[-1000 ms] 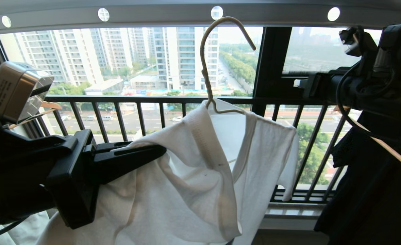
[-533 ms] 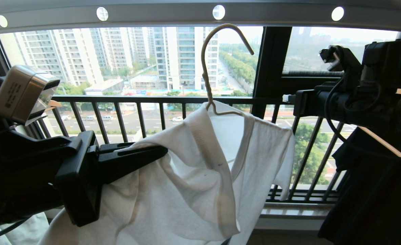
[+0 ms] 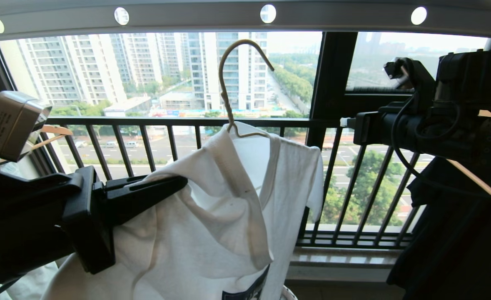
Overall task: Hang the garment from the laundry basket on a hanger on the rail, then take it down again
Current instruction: Hang the clothes rack on the clothesline
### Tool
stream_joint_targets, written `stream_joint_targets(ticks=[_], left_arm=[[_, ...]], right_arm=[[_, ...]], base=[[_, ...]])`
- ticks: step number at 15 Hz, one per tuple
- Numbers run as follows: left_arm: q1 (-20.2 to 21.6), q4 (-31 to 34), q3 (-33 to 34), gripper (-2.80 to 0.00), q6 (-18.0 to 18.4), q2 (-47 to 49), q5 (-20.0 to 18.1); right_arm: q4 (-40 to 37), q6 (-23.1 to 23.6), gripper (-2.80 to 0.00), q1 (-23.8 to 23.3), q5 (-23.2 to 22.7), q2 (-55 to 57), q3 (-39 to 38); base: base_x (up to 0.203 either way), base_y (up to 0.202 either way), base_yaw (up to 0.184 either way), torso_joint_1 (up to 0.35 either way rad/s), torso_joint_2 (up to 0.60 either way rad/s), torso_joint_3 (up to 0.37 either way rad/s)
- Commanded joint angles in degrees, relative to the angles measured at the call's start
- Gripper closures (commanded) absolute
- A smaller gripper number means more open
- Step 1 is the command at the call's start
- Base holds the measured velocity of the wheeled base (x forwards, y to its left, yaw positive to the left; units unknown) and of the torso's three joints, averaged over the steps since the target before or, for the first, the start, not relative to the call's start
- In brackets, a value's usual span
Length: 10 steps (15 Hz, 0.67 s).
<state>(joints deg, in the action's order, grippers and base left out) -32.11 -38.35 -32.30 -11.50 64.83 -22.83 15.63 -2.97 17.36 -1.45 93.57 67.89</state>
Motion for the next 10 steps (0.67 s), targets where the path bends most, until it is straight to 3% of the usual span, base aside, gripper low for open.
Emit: stream_joint_targets(ticks=[1,5,10], left_arm=[[0.02,-0.18,2.43,0.0,-0.17,-5.09,0.32],[0.03,0.12,5.12,0.0,-0.19,-9.16,8.65],[0.12,0.2,7.66,0.0,-0.19,-12.33,16.2]], right_arm=[[0.19,-0.01,0.0,0.04,0.13,0.12,0.05],[0.19,-0.01,0.0,0.04,0.13,0.03,0.05],[0.19,-0.01,0.0,0.13,0.13,0.03,0.14]], base=[[0.0,0.0,0.0,0.0,0.0,0.0],[0.0,0.0,0.0,0.0,0.0,0.0],[0.0,0.0,0.0,0.0,0.0,0.0]])
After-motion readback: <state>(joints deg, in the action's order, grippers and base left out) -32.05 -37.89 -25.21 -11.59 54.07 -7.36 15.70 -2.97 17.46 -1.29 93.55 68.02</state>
